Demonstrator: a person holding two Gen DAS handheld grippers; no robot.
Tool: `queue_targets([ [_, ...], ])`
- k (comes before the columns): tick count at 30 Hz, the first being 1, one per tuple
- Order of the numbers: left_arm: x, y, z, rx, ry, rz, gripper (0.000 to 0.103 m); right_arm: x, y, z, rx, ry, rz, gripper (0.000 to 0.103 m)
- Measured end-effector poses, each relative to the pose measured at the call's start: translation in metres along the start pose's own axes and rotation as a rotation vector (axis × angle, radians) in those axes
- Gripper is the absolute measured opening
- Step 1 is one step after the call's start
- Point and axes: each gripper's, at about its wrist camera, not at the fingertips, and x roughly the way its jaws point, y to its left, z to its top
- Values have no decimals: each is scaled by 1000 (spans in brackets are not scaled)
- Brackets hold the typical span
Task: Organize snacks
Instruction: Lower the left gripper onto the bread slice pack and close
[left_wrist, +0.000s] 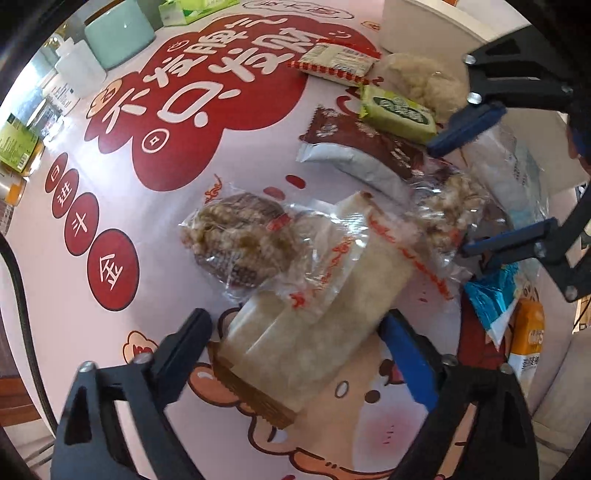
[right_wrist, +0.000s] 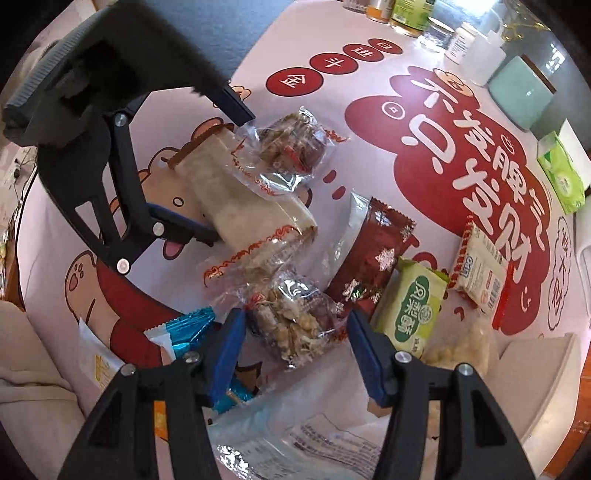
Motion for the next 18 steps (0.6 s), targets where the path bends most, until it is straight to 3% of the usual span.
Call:
queue_targets([
  [3,-6,-10,0,13,-7,-1,66,0,7,3,-50,6,-22,58],
  [6,-9,-16,-2,0,-6,4,60,-1,9,2,-68,16,-3,60],
  [14,-17,-36,-28,-97,-6,16,57,-1,15,-2,-85,-10,-15,62],
  [18,-22,-35,-54,-172,-2,-5,56,-5,4,-6,-21,22,42,62],
])
